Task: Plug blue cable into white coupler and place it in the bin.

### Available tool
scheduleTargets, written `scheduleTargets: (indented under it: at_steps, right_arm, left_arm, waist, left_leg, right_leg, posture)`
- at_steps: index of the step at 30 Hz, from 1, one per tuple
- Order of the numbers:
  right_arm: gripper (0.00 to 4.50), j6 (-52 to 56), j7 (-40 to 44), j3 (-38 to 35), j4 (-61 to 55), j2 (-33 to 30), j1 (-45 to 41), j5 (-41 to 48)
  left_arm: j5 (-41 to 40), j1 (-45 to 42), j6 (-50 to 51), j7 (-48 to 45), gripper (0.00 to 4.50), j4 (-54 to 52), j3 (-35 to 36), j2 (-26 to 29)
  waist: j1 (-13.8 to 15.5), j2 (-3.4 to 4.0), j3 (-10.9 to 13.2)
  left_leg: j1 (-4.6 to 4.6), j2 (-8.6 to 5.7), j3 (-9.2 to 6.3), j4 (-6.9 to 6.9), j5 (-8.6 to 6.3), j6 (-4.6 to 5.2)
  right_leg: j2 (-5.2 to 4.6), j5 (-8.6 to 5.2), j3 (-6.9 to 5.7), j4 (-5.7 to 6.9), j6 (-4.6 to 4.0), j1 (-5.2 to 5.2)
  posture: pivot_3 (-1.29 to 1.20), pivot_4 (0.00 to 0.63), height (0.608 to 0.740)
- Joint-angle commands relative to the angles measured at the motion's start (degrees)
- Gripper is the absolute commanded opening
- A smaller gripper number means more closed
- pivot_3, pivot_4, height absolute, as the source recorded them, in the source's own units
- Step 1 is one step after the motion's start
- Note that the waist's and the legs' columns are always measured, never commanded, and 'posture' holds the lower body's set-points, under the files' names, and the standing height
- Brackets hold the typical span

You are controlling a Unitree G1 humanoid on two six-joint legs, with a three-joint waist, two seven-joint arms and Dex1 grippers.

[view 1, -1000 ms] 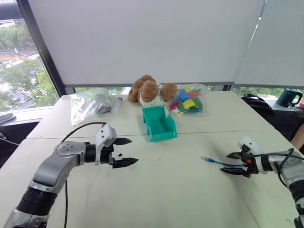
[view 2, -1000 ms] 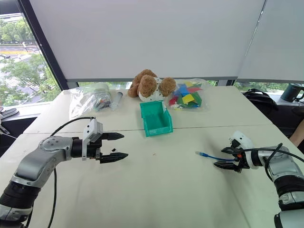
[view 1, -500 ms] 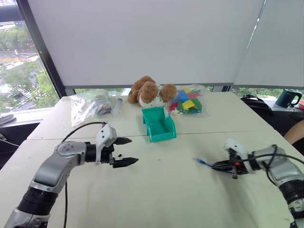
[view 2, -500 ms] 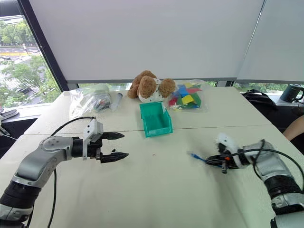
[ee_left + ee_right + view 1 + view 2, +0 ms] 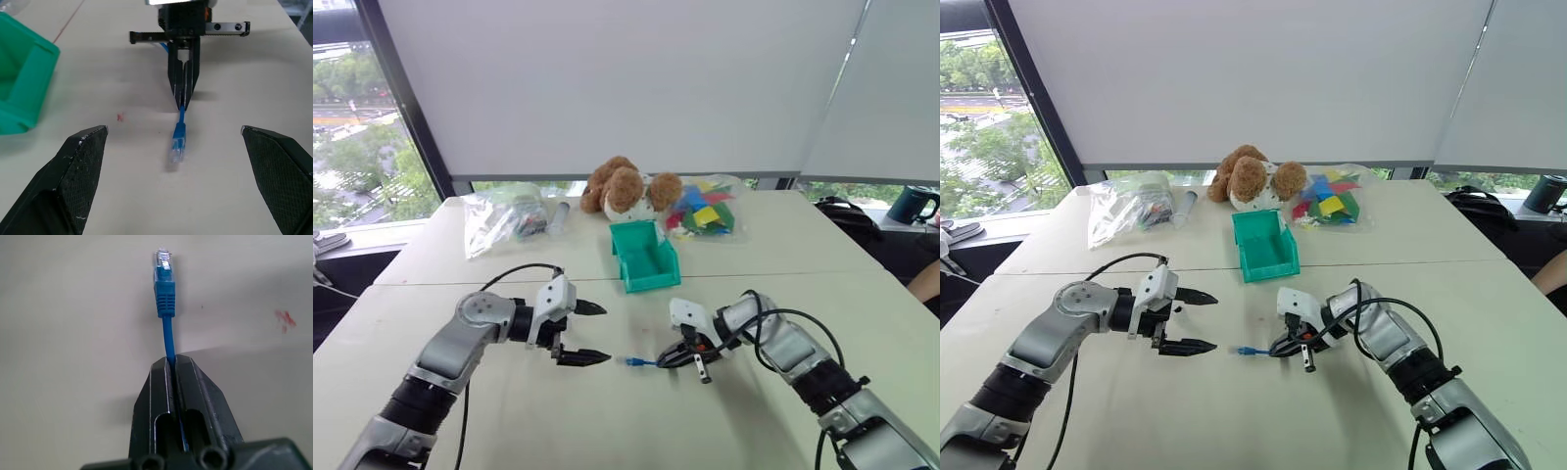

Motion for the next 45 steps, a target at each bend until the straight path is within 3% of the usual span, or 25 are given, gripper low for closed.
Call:
scheduleTargets:
  at_steps: [1, 4, 9, 17, 22, 25, 32, 34, 37, 45]
  right_arm:
    - [0.6, -1.98, -3.16, 0.91, 0.88, 0.11, -0.45, -3.83]
    - [1.9, 1.29, -2.16, -1.0, -4.18, -0.78, 0.84, -1.5]
    - [4.48, 9.35, -3.1, -6.76, -17.86, -4.33, 4.73, 2.59]
    - [4.48, 22.91, -8.13, -16.18, -37.67, -10.93, 14.72, 8.15]
    - [4.48, 30.28, -12.6, -21.28, -45.87, -11.72, 20.99, 12.13]
    - [4.5, 34.15, -15.06, -24.19, -49.85, -11.89, 23.87, 14.62]
    - [4.5, 44.2, -21.27, -31.44, -55.9, -8.06, 28.75, 22.92]
    - [4.5, 46.12, -23.04, -32.08, -56.67, -7.4, 32.05, 24.25]
    - [4.5, 53.1, -27.42, -36.26, -57.23, -0.53, 34.16, 30.69]
    - [4.5, 71.42, -41.4, -45.64, -50.37, 21.61, 24.63, 39.53]
  left_arm:
    - [1.92, -1.01, -3.25, -1.72, 4.5, 1.24, -1.41, -0.77]
    - [3.89, -1.28, -5.72, -2.34, 4.5, 3.58, -3.02, -2.09]
    - [7.38, -2.43, -9.49, -2.8, 4.5, 8.52, -5.75, -4.77]
    - [12.3, -5.0, -13.4, -0.8, 4.5, 17.26, -7.99, -9.49]
    - [14.3, -5.85, -14.66, -0.34, 4.5, 21.93, -8.37, -10.94]
    - [14.39, -6.12, -14.37, -0.13, 3.7, 23.31, -8.11, -11.56]
    - [14.07, -5.18, -14.17, 0.29, 0.19, 23.43, -7.7, -12.15]
    - [12.86, -5.04, -14.14, 1.05, 0.09, 21.68, -6.45, -12.62]
    - [10.37, -5.54, -14.89, 3.13, 0.09, 18.84, -3.58, -14.37]
    - [7.33, -6.22, -12.58, 6.36, 0.09, 11.25, -0.16, -15.56]
  waist:
    - [-0.05, 0.0, 0.0]
    - [0.12, 0.01, 0.0]
    - [0.64, 0.01, 0.01]
    - [1.46, 0.0, 0.01]
    - [1.57, 0.0, 0.01]
    - [1.62, -0.01, 0.01]
    - [1.6, -0.03, -0.01]
    - [1.6, -0.03, -0.01]
    - [1.62, -0.06, 0.01]
    - [1.43, 0.02, -0.02]
  left_leg:
    - [0.01, 0.0, 0.0, 0.0, 0.0, 0.0]
    - [0.02, 0.01, -0.02, 0.0, 0.0, 0.0]
    - [-0.12, 0.01, -0.1, 0.0, 0.0, 0.01]
    - [-0.2, 0.02, -0.12, 0.03, -0.01, 0.02]
    - [-0.22, 0.02, -0.12, 0.03, -0.01, 0.02]
    - [-0.2, 0.02, -0.13, 0.04, -0.01, 0.02]
    - [-0.2, 0.03, -0.18, 0.04, -0.02, 0.04]
    - [-0.2, 0.04, -0.18, 0.04, -0.02, 0.04]
    - [-0.24, 0.04, -0.21, 0.04, -0.02, 0.04]
    - [-0.32, 0.07, -0.25, 0.03, -0.02, 0.04]
  right_leg:
    - [0.02, 0.0, 0.0, 0.02, 0.0, 0.0]
    - [0.05, 0.0, 0.0, 0.04, 0.0, 0.0]
    - [-0.06, -0.01, -0.01, -0.02, 0.0, -0.04]
    - [-0.06, -0.01, -0.03, -0.04, 0.0, -0.1]
    - [-0.07, -0.01, -0.02, -0.06, -0.01, -0.1]
    - [-0.08, -0.03, -0.02, -0.07, -0.04, -0.08]
    - [-0.09, -0.1, -0.03, -0.1, -0.17, -0.05]
    - [-0.09, -0.08, -0.03, -0.1, -0.12, -0.05]
    - [-0.1, -0.09, -0.04, -0.11, -0.14, -0.06]
    - [-0.09, -0.02, -0.05, -0.08, -0.02, -0.18]
  posture:
    - [0.0, 0.15, 0.74]
    - [0.0, 0.15, 0.74]
    - [0.0, 0.15, 0.74]
    - [0.0, 0.15, 0.74]
    - [0.0, 0.15, 0.74]
    - [0.0, 0.15, 0.74]
    - [0.0, 0.15, 0.74]
    - [0.0, 0.15, 0.74]
    - [0.0, 0.15, 0.74]
    - [0.0, 0.15, 0.74]
